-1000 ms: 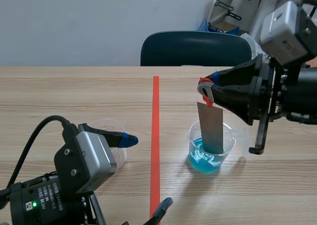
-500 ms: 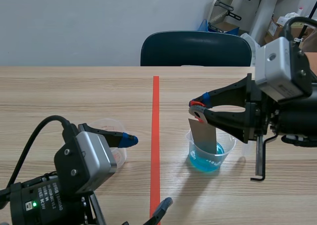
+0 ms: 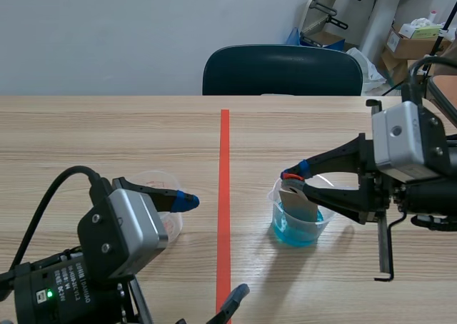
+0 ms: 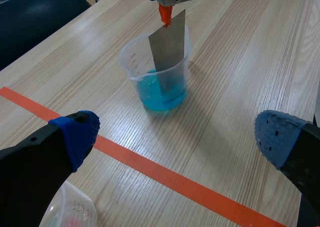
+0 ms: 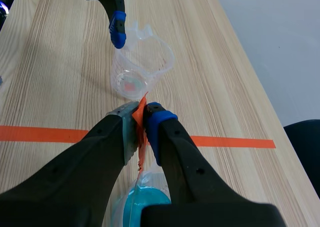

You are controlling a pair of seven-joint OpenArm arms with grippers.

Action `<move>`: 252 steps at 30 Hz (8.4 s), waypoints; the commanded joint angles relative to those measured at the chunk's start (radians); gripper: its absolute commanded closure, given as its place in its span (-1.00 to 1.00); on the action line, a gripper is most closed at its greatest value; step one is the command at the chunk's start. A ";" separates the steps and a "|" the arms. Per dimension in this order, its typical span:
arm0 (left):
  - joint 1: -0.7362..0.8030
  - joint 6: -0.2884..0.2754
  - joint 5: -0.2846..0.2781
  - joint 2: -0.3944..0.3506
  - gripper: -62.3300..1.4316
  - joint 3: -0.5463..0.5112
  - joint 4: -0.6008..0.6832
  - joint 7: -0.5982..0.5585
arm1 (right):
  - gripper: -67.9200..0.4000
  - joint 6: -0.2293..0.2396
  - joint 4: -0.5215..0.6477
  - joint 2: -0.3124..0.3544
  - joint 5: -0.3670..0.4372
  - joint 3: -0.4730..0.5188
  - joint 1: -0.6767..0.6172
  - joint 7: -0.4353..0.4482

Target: Do the redox reaction experiment

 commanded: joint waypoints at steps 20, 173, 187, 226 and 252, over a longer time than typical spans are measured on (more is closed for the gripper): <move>0.003 -0.002 -0.006 0.003 -1.00 0.001 0.016 -0.013 | 0.97 0.007 -0.007 0.009 -0.045 0.005 0.039 0.058; 0.002 -0.002 -0.006 0.003 -1.00 0.001 0.016 -0.010 | 0.97 0.007 -0.007 0.009 -0.045 0.005 0.039 0.078; 0.003 -0.002 -0.006 0.003 -1.00 0.001 0.016 -0.006 | 0.97 0.007 -0.007 0.009 -0.044 0.010 0.039 0.104; 0.003 -0.002 -0.006 0.003 -1.00 0.001 0.016 -0.006 | 0.97 0.007 0.150 0.142 0.391 0.087 0.039 -0.104; 0.003 -0.002 -0.006 0.003 -1.00 0.001 0.016 -0.006 | 0.97 0.007 0.423 0.255 0.998 0.191 0.039 -0.664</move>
